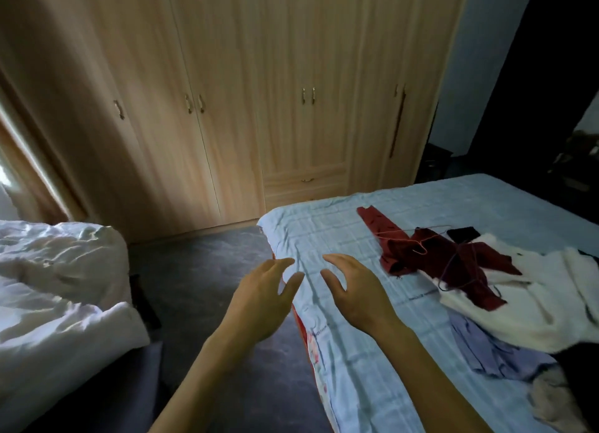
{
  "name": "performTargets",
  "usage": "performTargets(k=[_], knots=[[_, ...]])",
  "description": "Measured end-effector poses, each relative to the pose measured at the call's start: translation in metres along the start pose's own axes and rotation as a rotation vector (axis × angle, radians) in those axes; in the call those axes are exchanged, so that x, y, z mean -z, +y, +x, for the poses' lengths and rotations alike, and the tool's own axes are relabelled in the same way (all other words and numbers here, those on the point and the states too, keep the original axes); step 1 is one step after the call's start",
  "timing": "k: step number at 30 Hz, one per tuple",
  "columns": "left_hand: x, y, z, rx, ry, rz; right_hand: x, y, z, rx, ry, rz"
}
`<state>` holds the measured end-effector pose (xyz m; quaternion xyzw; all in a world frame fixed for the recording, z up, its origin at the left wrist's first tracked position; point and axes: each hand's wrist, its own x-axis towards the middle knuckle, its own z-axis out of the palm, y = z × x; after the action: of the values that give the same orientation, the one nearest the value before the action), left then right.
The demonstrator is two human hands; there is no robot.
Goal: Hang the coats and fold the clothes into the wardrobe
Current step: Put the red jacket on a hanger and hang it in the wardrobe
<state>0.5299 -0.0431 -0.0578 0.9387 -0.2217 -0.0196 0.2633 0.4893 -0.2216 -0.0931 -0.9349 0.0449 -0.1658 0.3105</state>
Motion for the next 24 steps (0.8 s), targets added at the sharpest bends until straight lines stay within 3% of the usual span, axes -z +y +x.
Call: performTargets(k=[11,24], knots=[[-0.04,0.061,0.168,-0.263,-0.093,-0.036,0.042,0.108,0.117,-0.134,0.152,0.01],[-0.106,0.062,0.356,-0.519,-0.278,-0.162,0.032,0.201,0.214,-0.383,0.319,-0.091]])
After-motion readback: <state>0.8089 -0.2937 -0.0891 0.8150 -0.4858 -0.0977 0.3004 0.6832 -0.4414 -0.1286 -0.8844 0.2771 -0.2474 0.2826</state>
